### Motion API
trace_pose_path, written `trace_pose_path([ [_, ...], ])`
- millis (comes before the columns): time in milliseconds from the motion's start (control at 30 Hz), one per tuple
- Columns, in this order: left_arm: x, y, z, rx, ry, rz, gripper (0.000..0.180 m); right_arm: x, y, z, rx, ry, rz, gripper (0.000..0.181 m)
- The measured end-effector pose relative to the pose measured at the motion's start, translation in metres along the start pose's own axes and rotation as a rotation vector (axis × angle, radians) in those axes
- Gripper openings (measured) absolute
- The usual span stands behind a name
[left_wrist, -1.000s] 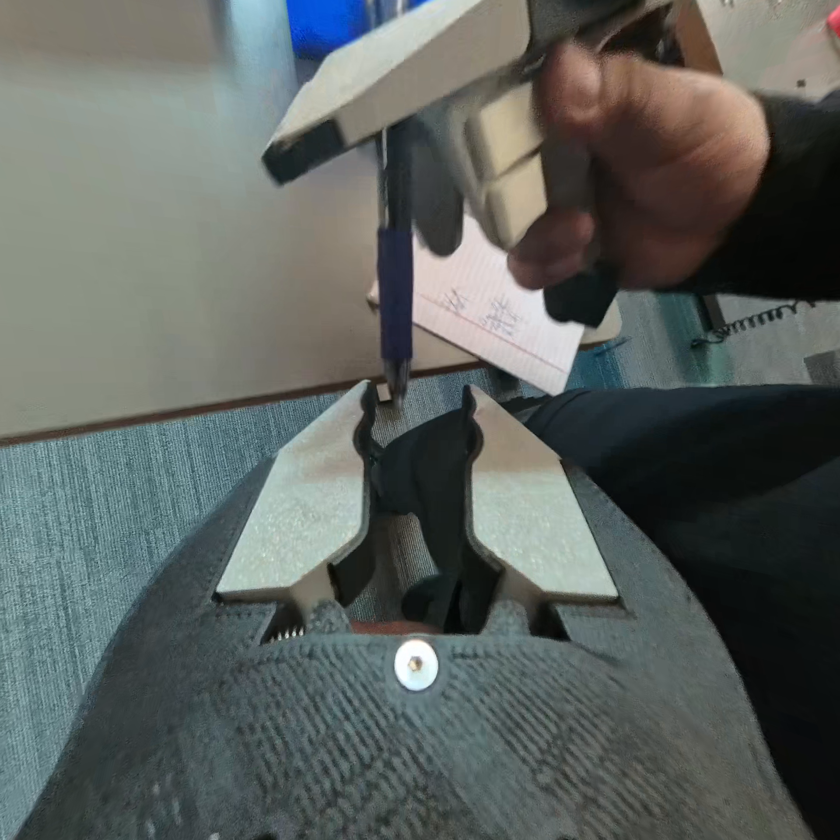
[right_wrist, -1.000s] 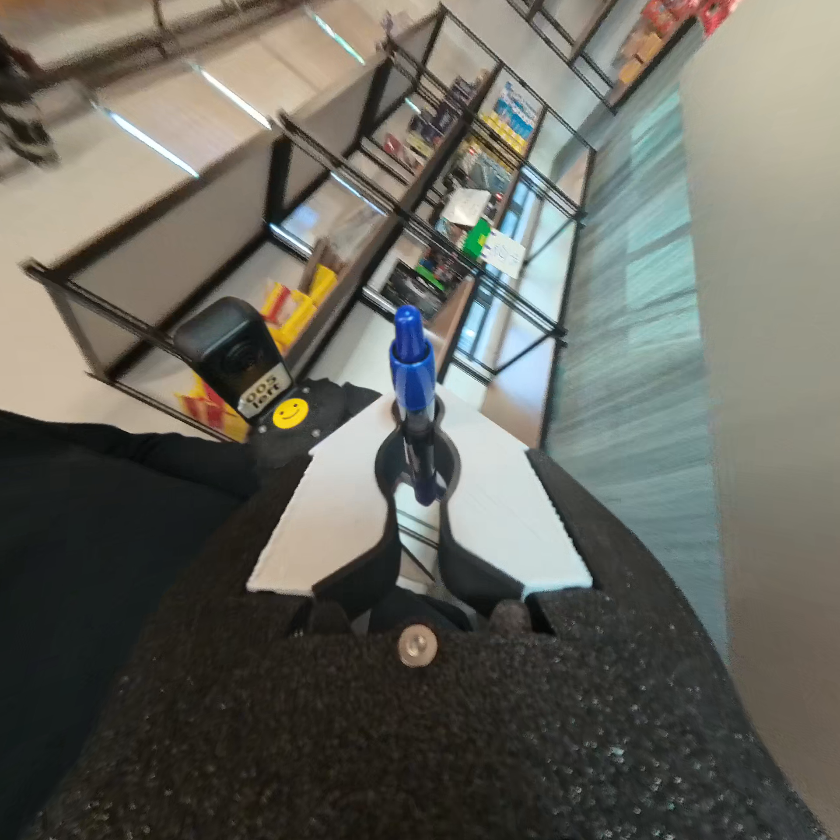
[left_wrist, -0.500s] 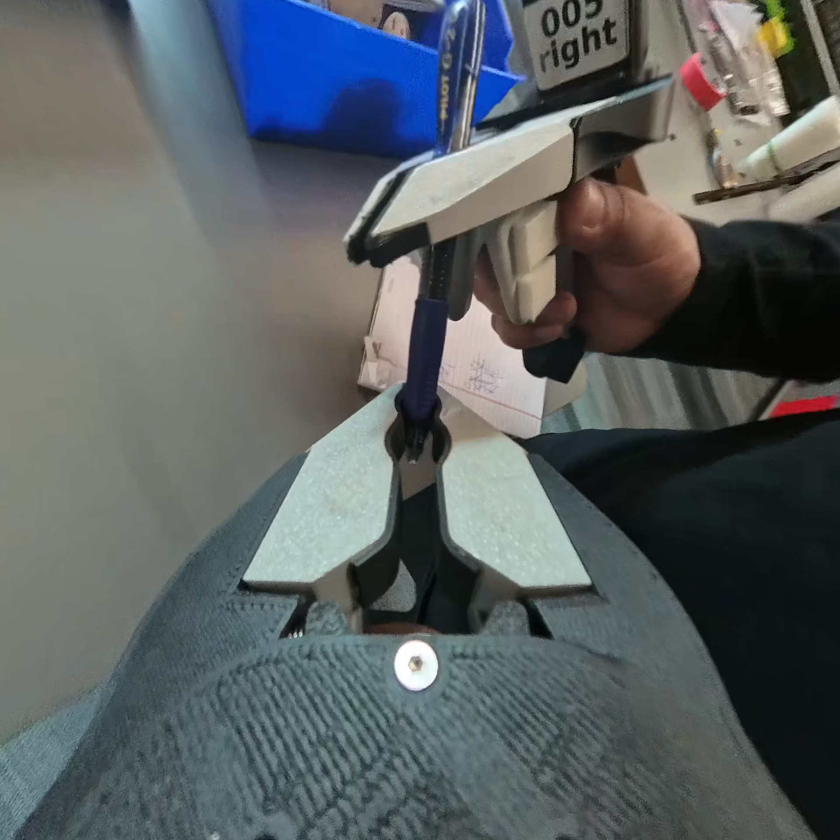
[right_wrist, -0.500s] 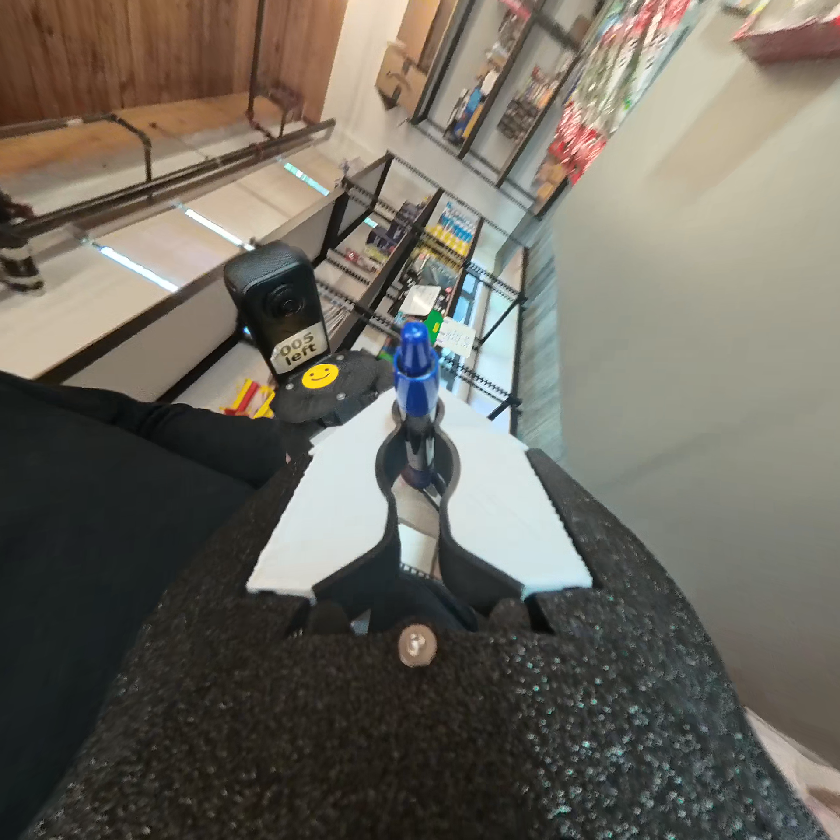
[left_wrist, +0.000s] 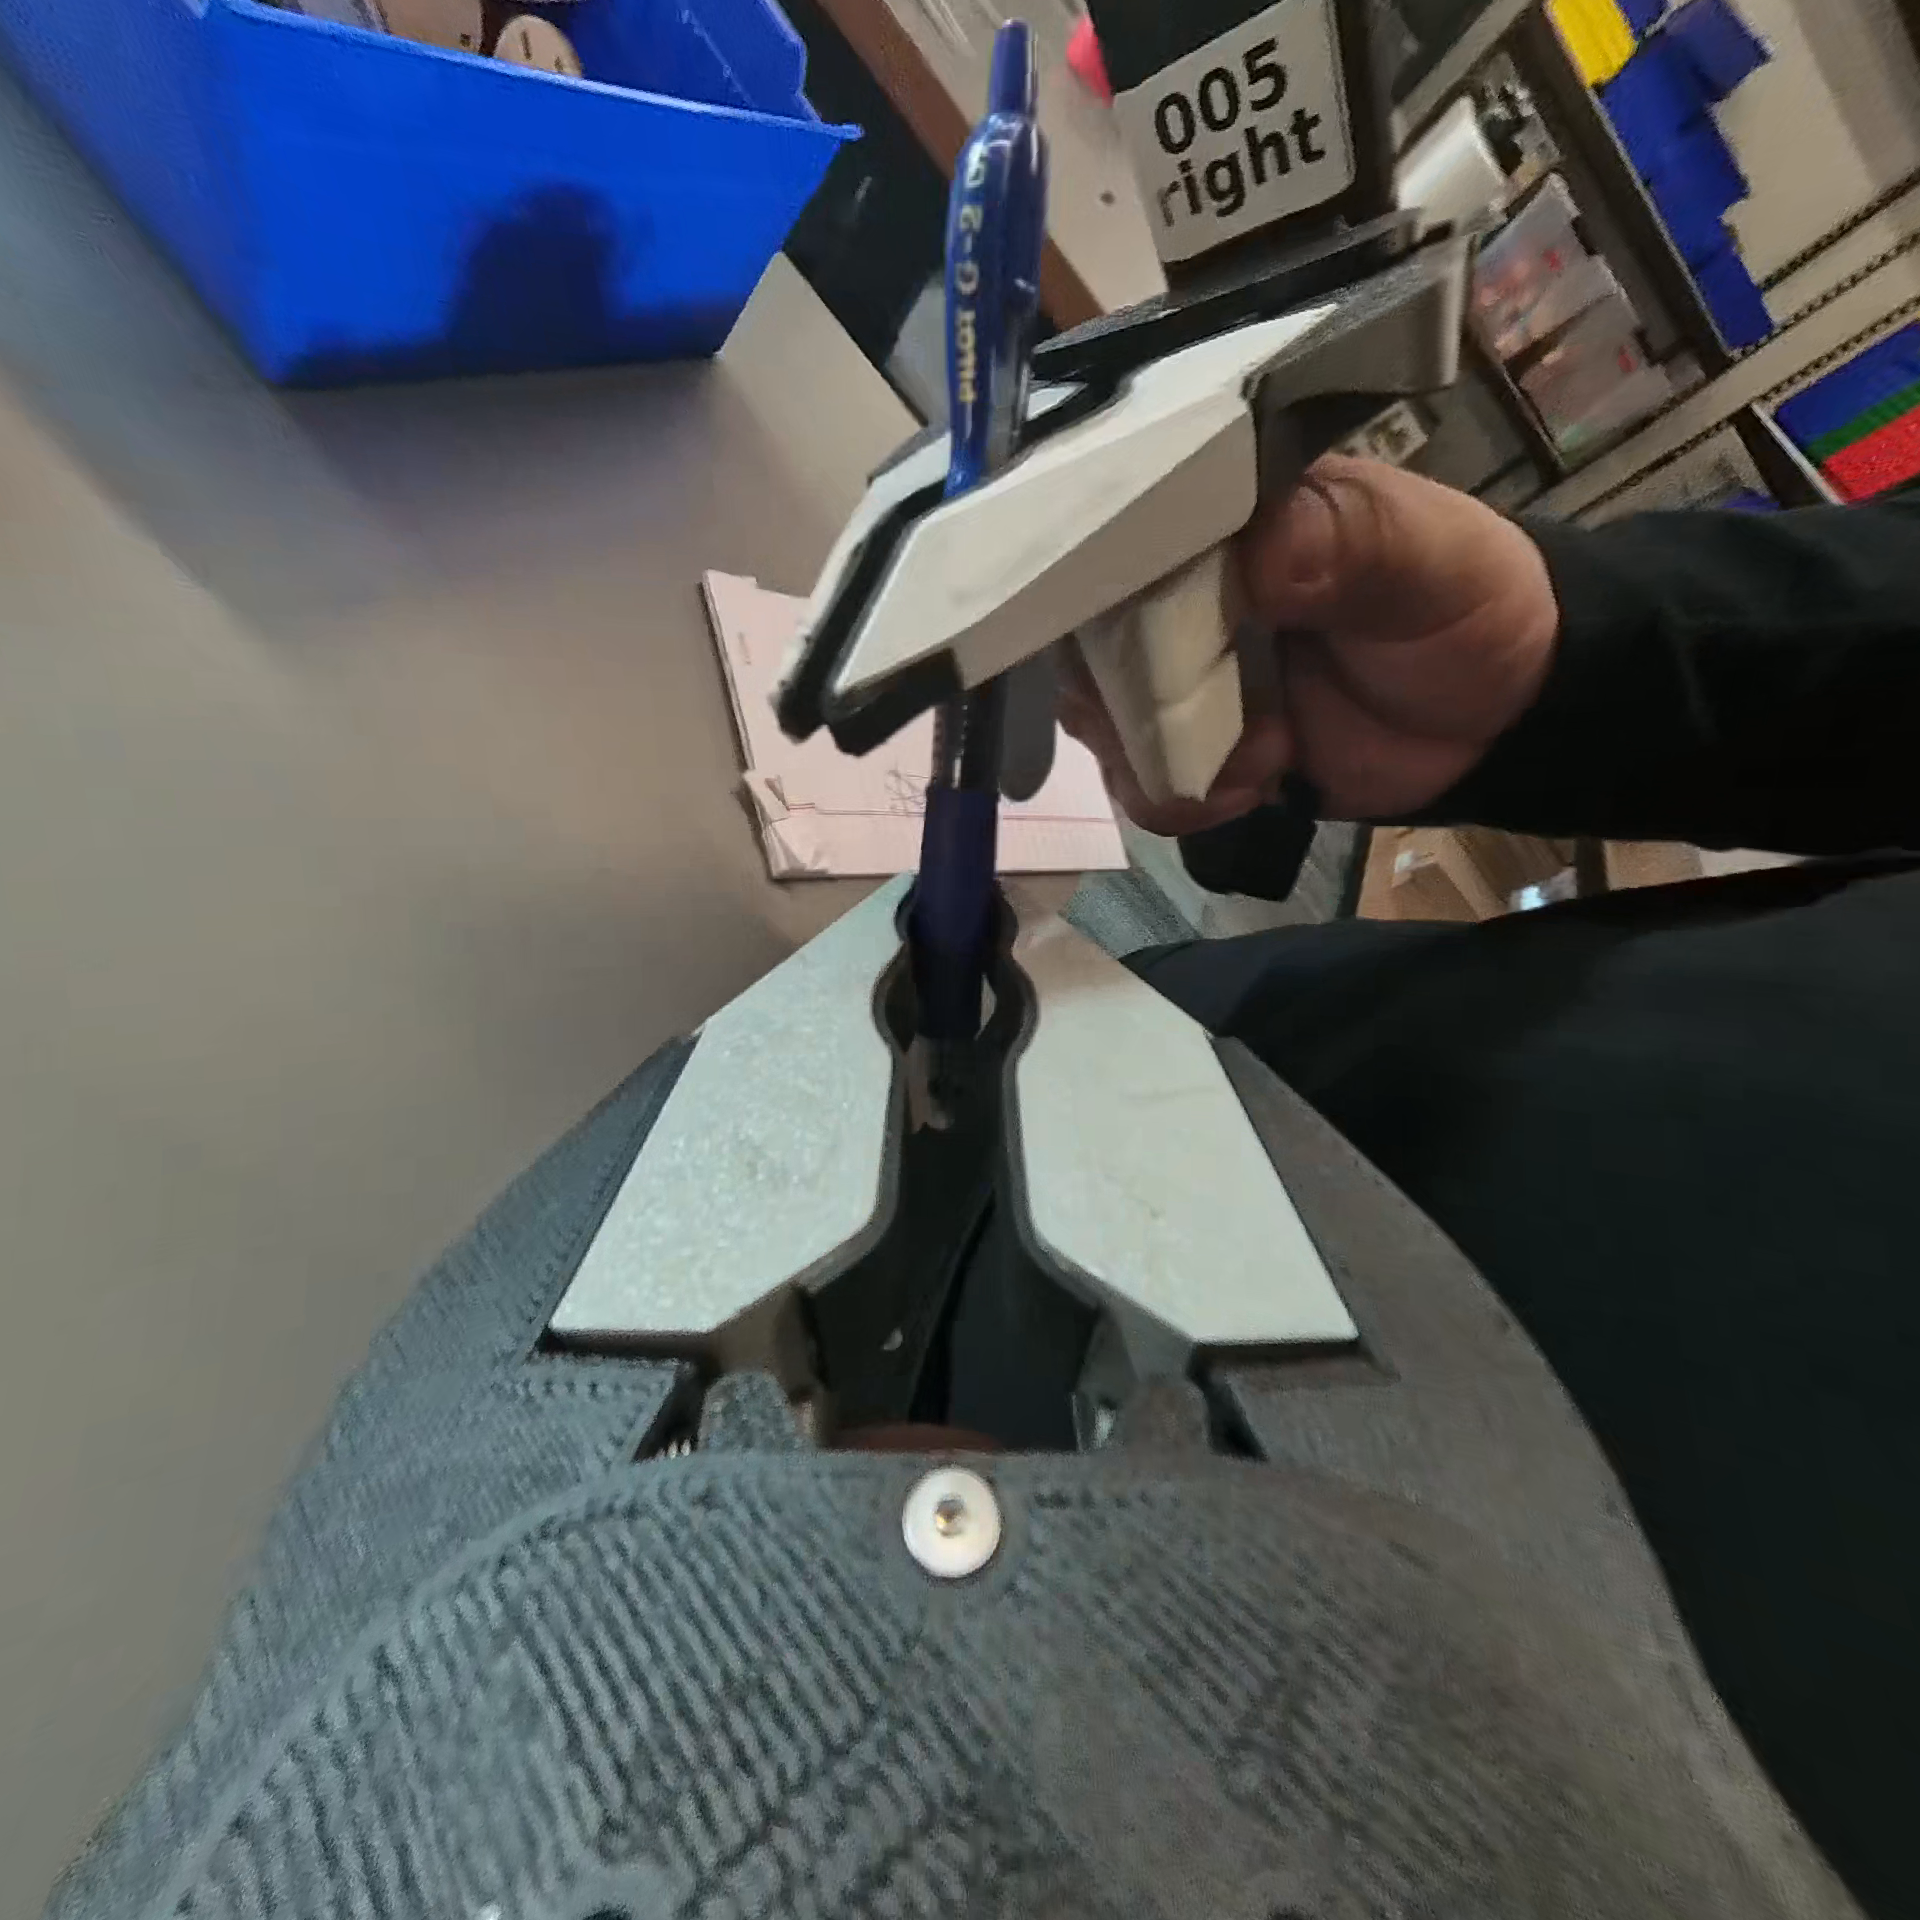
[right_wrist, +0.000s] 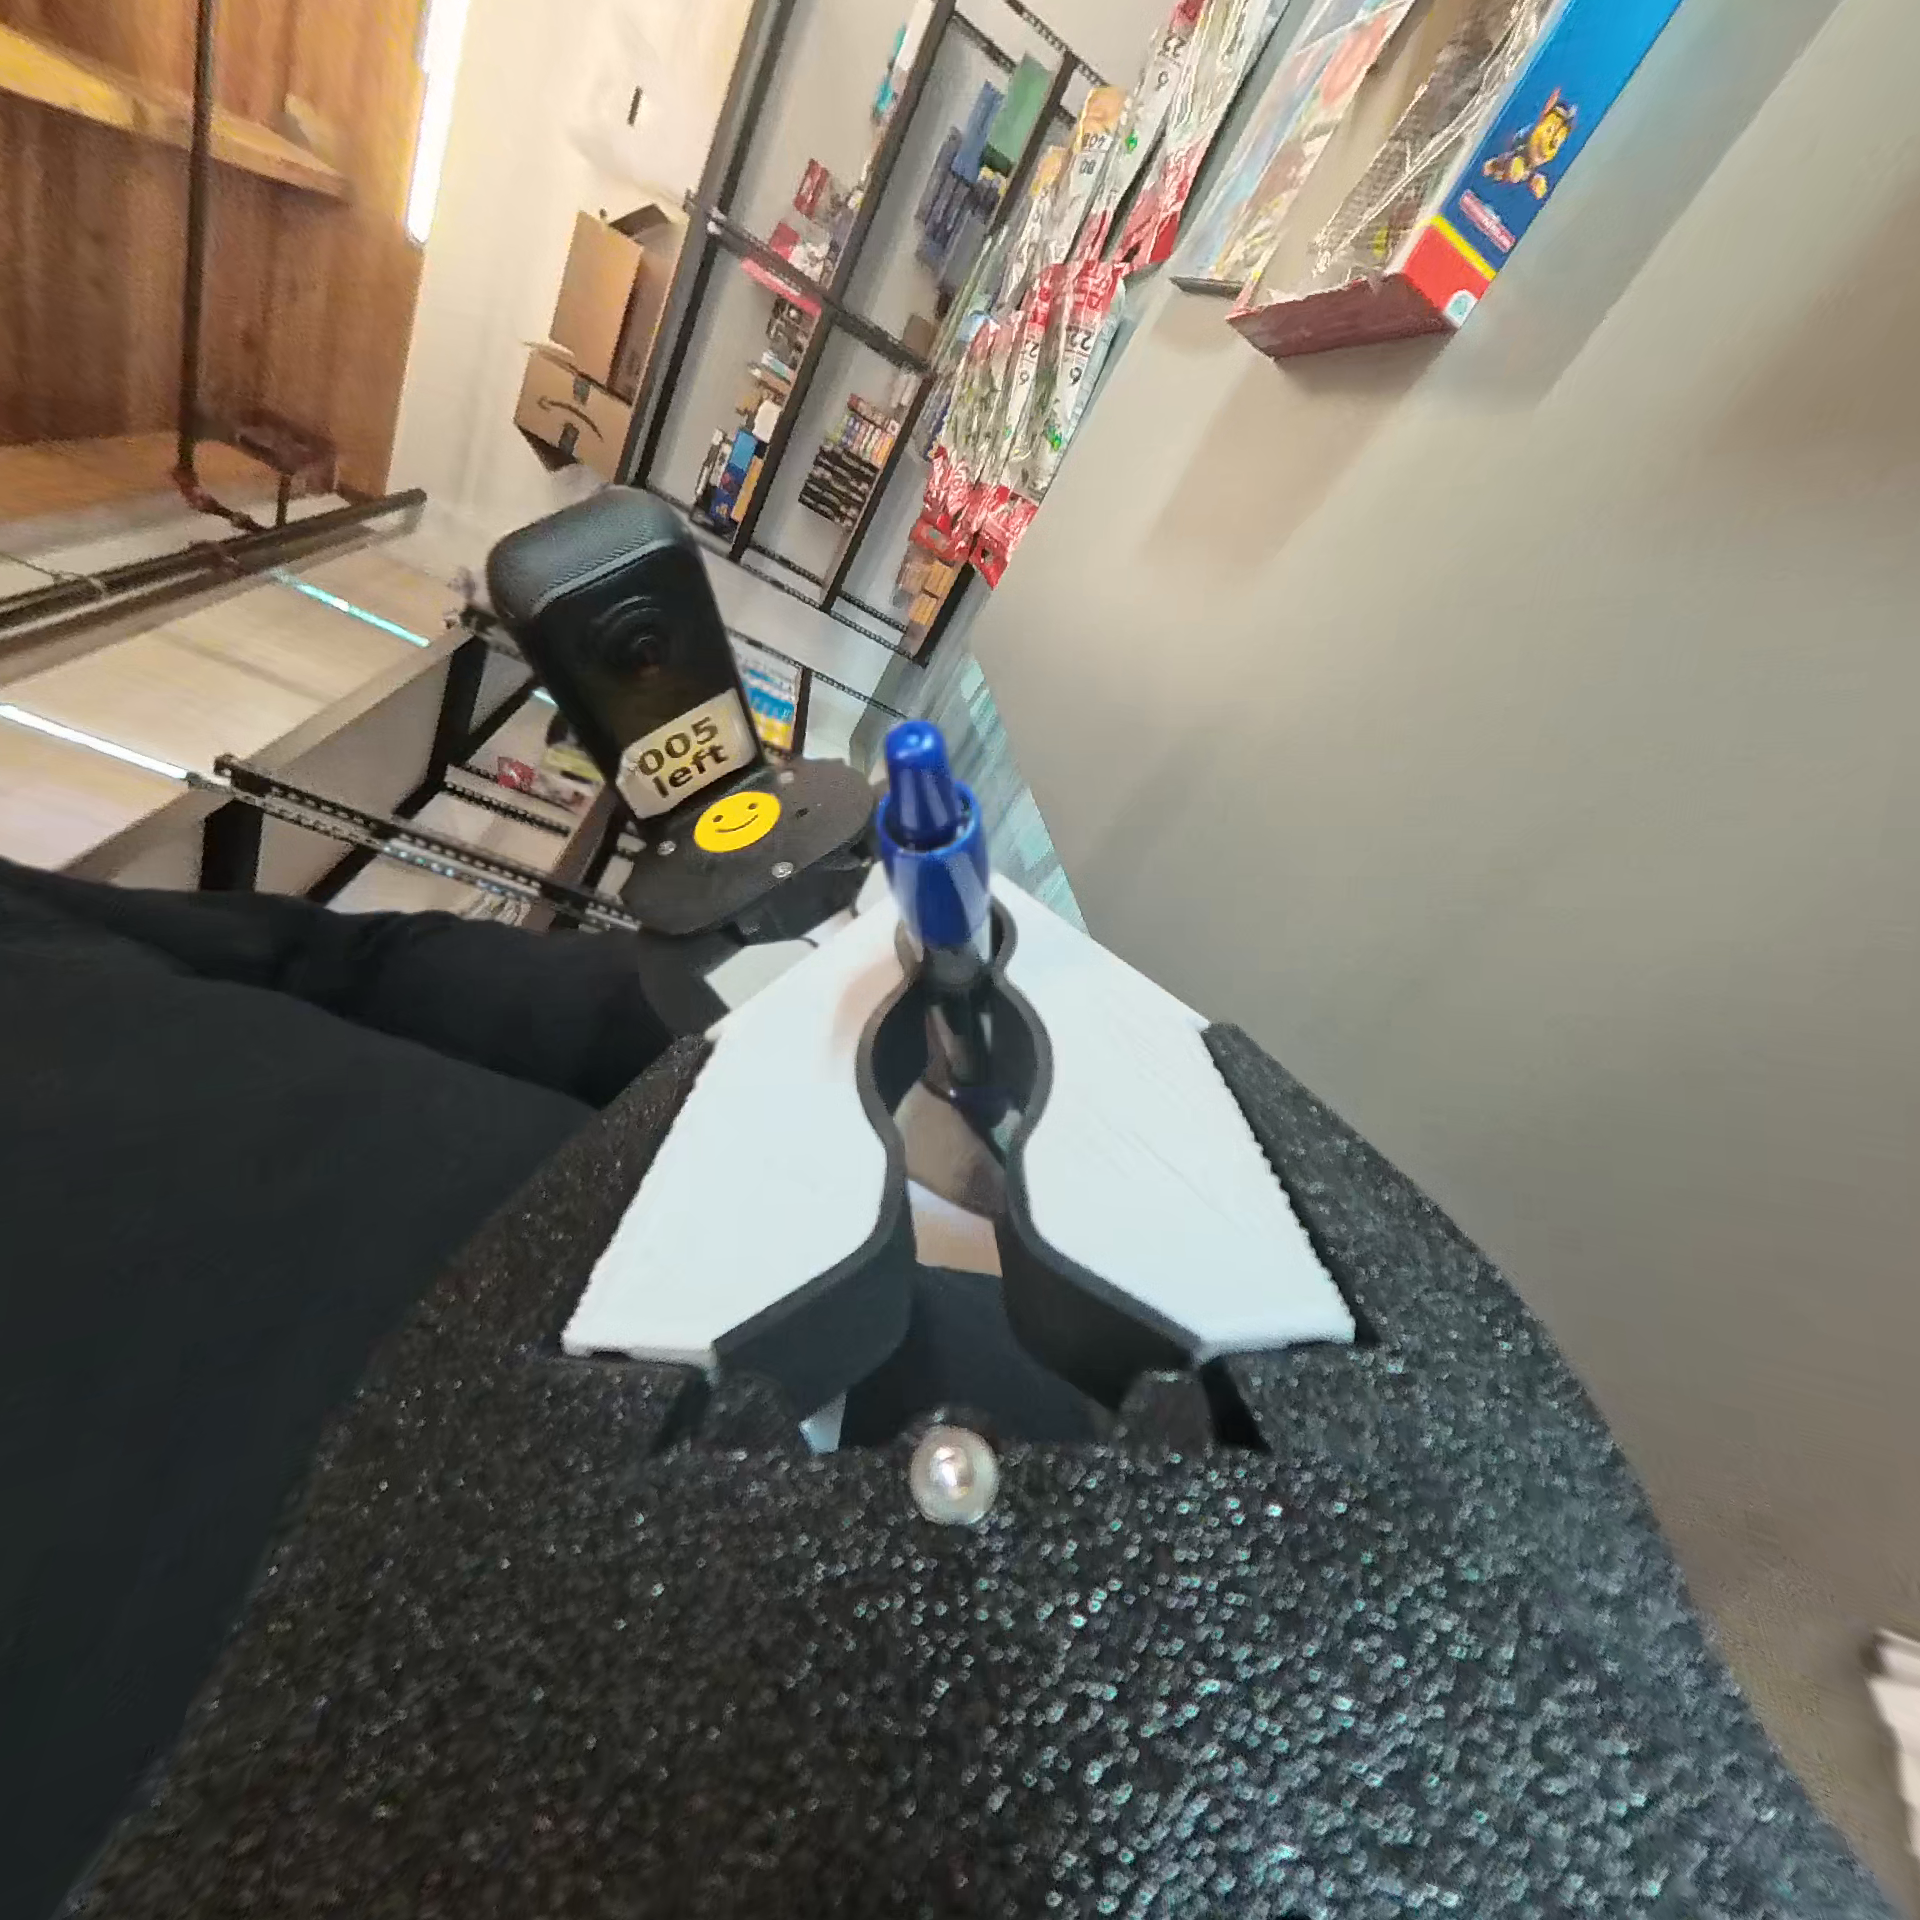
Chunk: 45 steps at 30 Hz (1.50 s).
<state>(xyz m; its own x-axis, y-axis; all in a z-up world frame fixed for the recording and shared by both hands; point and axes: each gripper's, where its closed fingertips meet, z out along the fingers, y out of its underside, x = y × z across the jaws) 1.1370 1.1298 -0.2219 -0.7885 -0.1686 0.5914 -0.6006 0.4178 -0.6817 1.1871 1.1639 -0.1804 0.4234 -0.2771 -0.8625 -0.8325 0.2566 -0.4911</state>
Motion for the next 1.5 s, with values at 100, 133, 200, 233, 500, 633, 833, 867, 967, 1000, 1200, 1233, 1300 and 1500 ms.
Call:
trace_pose_path([
  [100, -0.001, -0.003, -0.009, 0.029, -0.010, 0.046, 0.007, -0.006, -0.003, 0.004, -0.035, 0.030, -0.025, 0.004],
  [133, -0.003, -0.003, -0.011, 0.028, -0.019, 0.058, 0.007, -0.006, -0.007, 0.002, -0.061, 0.047, -0.048, 0.010],
  [200, -0.005, 0.001, -0.012, 0.026, -0.013, 0.036, 0.007, 0.001, -0.028, -0.017, -0.074, 0.113, -0.125, 0.015],
  [233, -0.008, 0.003, -0.012, 0.026, -0.017, 0.015, 0.007, 0.009, -0.045, -0.032, -0.067, 0.161, -0.160, 0.016],
  [500, -0.042, 0.015, -0.016, 0.002, -0.224, -0.066, 0.007, 0.142, -0.139, -0.178, -0.229, 0.736, -0.251, 0.014],
  [633, -0.072, 0.037, -0.016, -0.094, -0.355, -0.104, 0.006, 0.177, -0.134, -0.176, -0.454, 0.747, -0.352, 0.016],
  [833, -0.092, 0.064, -0.018, -0.185, -0.433, -0.148, 0.006, 0.218, -0.106, -0.168, -0.827, 0.712, -0.363, 0.006],
  [867, -0.091, 0.065, -0.017, -0.187, -0.433, -0.151, 0.006, 0.220, -0.101, -0.167, -0.868, 0.688, -0.363, 0.005],
  [967, -0.087, 0.066, -0.015, -0.181, -0.432, -0.152, 0.006, 0.218, -0.108, -0.165, -0.877, 0.679, -0.374, 0.004],
  [1000, -0.087, 0.068, -0.015, -0.182, -0.436, -0.152, 0.006, 0.215, -0.116, -0.165, -0.832, 0.673, -0.368, 0.003],
  [1200, -0.102, 0.083, -0.016, -0.219, -0.475, -0.108, 0.006, 0.206, -0.121, -0.173, -0.696, 0.659, -0.267, 0.002],
  [1233, -0.106, 0.085, -0.016, -0.230, -0.478, -0.095, 0.006, 0.209, -0.118, -0.177, -0.705, 0.691, -0.282, 0.002],
  [1300, -0.113, 0.090, -0.017, -0.259, -0.485, -0.063, 0.006, 0.207, -0.111, -0.178, -0.688, 0.716, -0.292, 0.011],
  [1500, -0.128, 0.095, -0.015, -0.301, -0.452, -0.024, 0.007, 0.169, -0.122, -0.185, -0.398, 0.814, -0.375, 0.020],
])
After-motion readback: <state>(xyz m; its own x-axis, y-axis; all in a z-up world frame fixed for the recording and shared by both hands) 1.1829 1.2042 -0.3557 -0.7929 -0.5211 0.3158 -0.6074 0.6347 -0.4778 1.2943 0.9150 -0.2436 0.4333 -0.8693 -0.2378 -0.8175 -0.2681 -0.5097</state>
